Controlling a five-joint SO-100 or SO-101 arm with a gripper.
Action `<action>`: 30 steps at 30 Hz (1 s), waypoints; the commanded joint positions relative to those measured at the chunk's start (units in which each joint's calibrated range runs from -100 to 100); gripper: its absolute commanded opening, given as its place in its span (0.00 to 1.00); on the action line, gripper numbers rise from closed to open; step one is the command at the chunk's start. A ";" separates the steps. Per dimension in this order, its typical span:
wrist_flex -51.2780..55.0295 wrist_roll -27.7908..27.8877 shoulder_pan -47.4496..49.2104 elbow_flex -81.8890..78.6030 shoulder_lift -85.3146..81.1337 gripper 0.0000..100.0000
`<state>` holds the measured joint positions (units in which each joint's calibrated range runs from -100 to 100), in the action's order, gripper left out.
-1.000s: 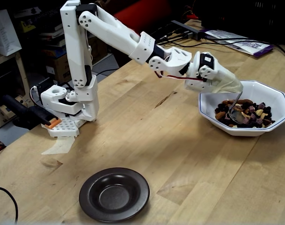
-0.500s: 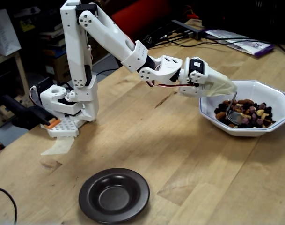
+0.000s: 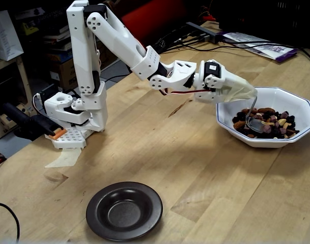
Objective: Use spoon to transfer food from the white bowl to brown plate
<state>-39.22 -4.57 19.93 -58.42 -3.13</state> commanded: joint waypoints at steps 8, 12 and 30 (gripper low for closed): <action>-4.81 -0.15 -0.59 0.28 -1.10 0.05; -6.71 -0.15 -0.59 0.28 -1.02 0.05; -11.69 -0.15 -3.19 0.36 -1.19 0.05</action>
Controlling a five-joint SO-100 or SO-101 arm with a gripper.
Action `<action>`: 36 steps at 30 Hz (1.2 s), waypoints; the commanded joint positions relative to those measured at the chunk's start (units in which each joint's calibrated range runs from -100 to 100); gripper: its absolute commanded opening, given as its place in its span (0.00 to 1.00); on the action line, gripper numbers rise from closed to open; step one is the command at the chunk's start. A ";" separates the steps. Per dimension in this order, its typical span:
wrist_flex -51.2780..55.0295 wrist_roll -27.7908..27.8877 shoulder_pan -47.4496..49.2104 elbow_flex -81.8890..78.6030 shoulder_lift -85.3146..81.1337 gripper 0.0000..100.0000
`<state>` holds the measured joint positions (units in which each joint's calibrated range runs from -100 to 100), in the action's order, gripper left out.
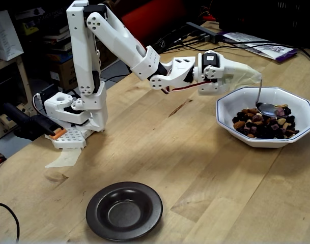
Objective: Use spoon to transfer food from the white bowl to brown plate
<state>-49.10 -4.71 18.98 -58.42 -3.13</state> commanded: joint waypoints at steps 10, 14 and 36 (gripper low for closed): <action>-2.29 0.10 -5.13 0.36 -3.67 0.05; -2.13 0.05 -6.46 0.28 -8.46 0.05; -1.81 0.00 -15.87 -13.71 -26.01 0.05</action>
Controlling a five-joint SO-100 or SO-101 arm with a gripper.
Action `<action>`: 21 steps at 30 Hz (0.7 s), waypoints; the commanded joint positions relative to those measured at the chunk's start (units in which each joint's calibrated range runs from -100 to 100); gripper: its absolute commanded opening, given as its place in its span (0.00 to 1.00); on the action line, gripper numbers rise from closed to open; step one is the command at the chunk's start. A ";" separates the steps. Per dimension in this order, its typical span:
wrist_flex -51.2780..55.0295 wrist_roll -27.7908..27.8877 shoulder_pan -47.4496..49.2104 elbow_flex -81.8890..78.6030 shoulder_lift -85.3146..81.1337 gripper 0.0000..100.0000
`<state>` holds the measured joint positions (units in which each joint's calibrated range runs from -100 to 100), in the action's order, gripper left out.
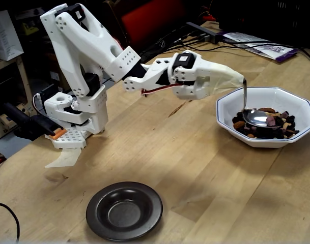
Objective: Use spoon to transfer food from the white bowl to brown plate
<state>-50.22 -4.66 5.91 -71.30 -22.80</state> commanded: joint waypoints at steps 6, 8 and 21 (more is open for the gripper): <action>-0.69 -0.05 -6.43 -5.08 -10.11 0.05; -0.69 -0.05 -7.39 -6.31 -11.30 0.05; -0.69 0.00 -13.10 -14.37 -19.52 0.05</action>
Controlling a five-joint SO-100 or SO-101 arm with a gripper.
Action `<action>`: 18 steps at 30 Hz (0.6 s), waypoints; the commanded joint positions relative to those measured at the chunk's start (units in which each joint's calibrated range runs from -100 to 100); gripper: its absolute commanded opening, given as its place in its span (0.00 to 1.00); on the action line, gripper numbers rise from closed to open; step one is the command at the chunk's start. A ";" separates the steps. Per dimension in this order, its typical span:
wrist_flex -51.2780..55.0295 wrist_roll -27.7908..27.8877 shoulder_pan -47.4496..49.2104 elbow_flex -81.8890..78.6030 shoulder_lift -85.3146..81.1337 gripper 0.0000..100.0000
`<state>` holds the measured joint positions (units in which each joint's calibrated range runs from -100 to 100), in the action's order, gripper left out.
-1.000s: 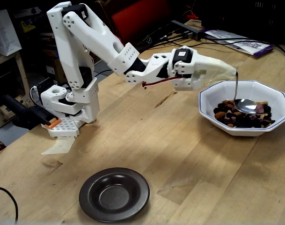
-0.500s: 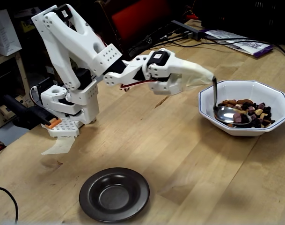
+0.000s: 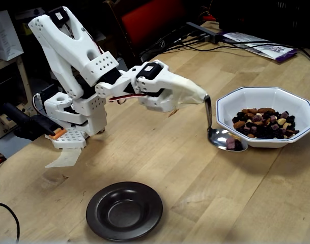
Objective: Use spoon to transfer food from the white bowl to brown plate
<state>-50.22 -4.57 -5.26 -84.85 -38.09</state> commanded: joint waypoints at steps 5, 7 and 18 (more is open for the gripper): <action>-0.69 -0.10 -4.00 -3.47 -6.80 0.05; -0.69 -0.10 -5.04 -4.53 -7.66 0.05; -0.69 -0.15 -10.74 -9.75 -12.62 0.05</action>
<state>-50.22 -4.57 -14.31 -94.44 -47.70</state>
